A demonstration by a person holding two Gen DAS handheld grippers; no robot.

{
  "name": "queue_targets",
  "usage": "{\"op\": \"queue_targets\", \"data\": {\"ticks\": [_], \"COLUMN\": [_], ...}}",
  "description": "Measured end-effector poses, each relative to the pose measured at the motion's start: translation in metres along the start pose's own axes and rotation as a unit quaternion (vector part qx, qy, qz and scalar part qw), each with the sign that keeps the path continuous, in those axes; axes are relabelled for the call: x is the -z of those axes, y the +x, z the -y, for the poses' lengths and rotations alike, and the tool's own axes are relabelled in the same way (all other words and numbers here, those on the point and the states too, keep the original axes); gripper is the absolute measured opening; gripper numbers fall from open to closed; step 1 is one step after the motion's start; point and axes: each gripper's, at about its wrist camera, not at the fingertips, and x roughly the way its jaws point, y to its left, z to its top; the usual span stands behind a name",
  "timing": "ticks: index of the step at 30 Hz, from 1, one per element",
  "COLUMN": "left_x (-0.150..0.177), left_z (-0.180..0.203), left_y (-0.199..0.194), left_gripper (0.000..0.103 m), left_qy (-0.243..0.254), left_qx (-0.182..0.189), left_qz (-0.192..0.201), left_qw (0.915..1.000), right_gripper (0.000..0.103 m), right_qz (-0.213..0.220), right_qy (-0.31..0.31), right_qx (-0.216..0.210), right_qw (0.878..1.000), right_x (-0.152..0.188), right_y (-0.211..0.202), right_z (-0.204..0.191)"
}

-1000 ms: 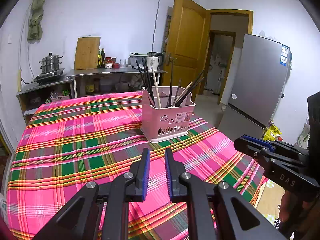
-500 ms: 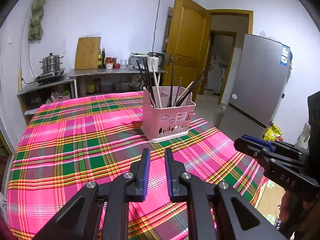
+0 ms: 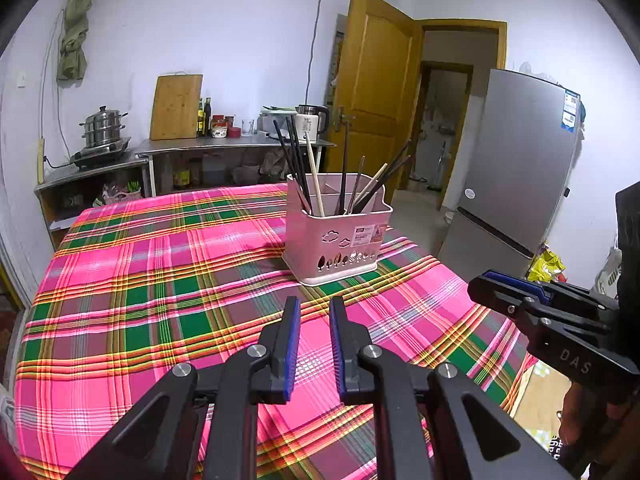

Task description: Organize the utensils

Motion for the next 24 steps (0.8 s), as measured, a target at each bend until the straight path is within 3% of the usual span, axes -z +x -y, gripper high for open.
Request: {"op": "queue_targets", "data": {"ticks": [24], "left_x": [0.0012], "left_z": [-0.0005], "left_y": [0.0032], "left_gripper": [0.014], "left_qy": [-0.002], "left_qx": [0.001], "left_qz": [-0.005], "left_qw": [1.0], "right_gripper": [0.02], "right_qz": [-0.003], "right_qy": [-0.001], "right_qx": [0.001], "right_qw": [1.0], "right_x": [0.0001], "right_y": [0.0008], "right_z": [0.003]}}
